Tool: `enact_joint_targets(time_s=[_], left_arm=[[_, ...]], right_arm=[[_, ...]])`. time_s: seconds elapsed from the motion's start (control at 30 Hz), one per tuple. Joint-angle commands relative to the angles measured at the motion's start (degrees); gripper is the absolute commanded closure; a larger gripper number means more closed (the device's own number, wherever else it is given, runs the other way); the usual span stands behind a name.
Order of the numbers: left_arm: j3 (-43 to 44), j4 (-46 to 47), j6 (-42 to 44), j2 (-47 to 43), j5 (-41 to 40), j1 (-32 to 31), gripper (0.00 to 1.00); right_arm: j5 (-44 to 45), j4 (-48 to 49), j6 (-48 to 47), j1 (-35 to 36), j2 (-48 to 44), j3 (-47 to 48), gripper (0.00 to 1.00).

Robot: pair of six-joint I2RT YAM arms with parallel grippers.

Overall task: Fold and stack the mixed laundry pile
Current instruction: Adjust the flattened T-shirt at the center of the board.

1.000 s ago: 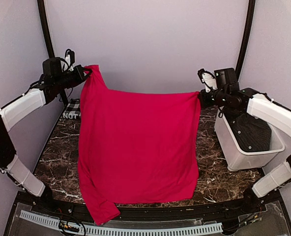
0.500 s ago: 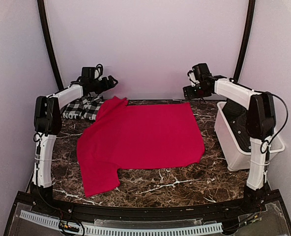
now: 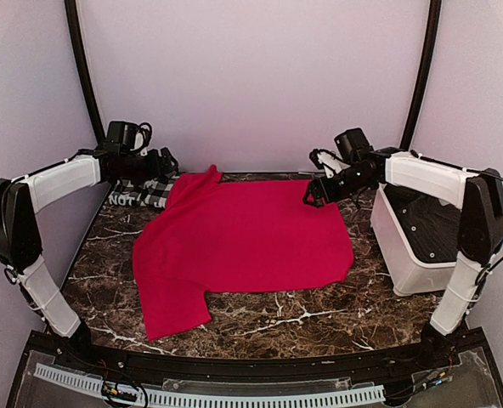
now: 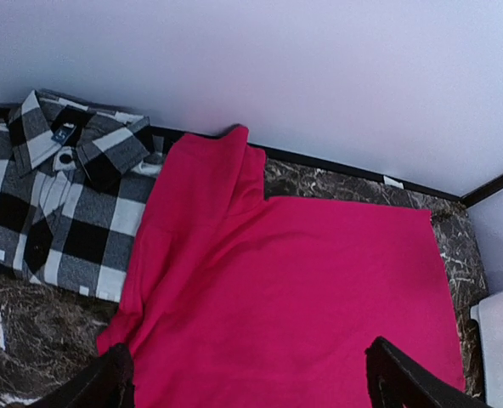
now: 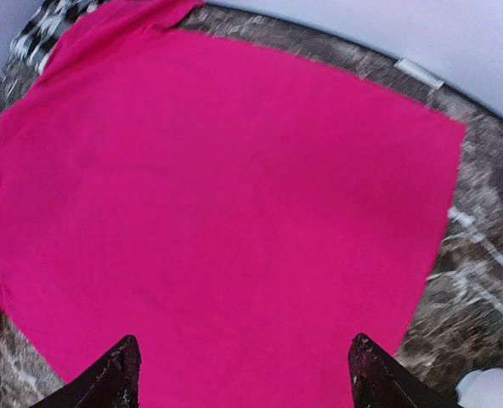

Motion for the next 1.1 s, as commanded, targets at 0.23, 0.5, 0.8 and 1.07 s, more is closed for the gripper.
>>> enact_joint_targets(time_s=[0.23,0.5,0.8,1.07], left_arm=[[-22.11,6.09,6.46,-9.11,0.61,-25.20,0.19],[-7.98,15.04,18.79,7.84,-0.33,-46.31,0.27],[18.96,10.65,32.82,30.92,-7.78,-53.84,0.27],[35.88,4.41,35.83,44.62,-11.27,-55.76,0.27]], right_arm=[[-10.55,2.61,7.37,2.68,-12.02,-18.31,0.26],[-4.87,-3.32,8.14,-3.20,-23.88,-16.95,0.24],[-6.13,-4.02,7.81,-10.35,-30.58,-18.55,0.22],[-7.07,-3.71,7.32,-13.13,-31.30,-19.88,0.22]])
